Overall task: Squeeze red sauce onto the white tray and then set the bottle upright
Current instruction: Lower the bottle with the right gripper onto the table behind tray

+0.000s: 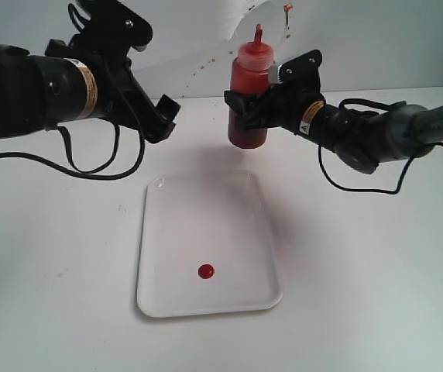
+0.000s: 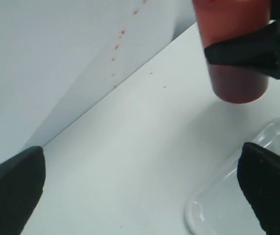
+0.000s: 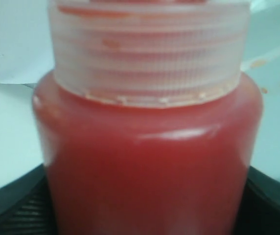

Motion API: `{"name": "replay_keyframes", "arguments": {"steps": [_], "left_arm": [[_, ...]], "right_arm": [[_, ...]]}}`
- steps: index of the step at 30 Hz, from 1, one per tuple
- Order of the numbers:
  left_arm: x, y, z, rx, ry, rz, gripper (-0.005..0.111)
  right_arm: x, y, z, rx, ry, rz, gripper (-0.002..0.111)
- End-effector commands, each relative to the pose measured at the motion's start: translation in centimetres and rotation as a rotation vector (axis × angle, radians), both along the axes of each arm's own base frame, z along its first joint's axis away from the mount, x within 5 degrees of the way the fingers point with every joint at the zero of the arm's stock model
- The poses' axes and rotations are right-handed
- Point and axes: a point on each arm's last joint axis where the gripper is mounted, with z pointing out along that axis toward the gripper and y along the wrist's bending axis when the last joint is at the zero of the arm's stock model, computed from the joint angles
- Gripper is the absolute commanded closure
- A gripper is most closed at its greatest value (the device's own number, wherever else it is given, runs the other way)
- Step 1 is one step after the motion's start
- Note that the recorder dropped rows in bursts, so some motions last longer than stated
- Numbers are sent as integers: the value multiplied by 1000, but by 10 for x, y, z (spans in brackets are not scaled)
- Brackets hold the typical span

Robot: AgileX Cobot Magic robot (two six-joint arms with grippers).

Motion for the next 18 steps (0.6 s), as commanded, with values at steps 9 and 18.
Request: {"name": "replay_keyframes", "arguments": {"steps": [9, 18], "left_arm": [[2, 6, 7, 94, -48, 43, 2], [2, 6, 7, 88, -45, 46, 2]], "right_arm": [[13, 51, -7, -29, -143, 176, 108], [20, 52, -11, -71, -118, 144, 108]]}}
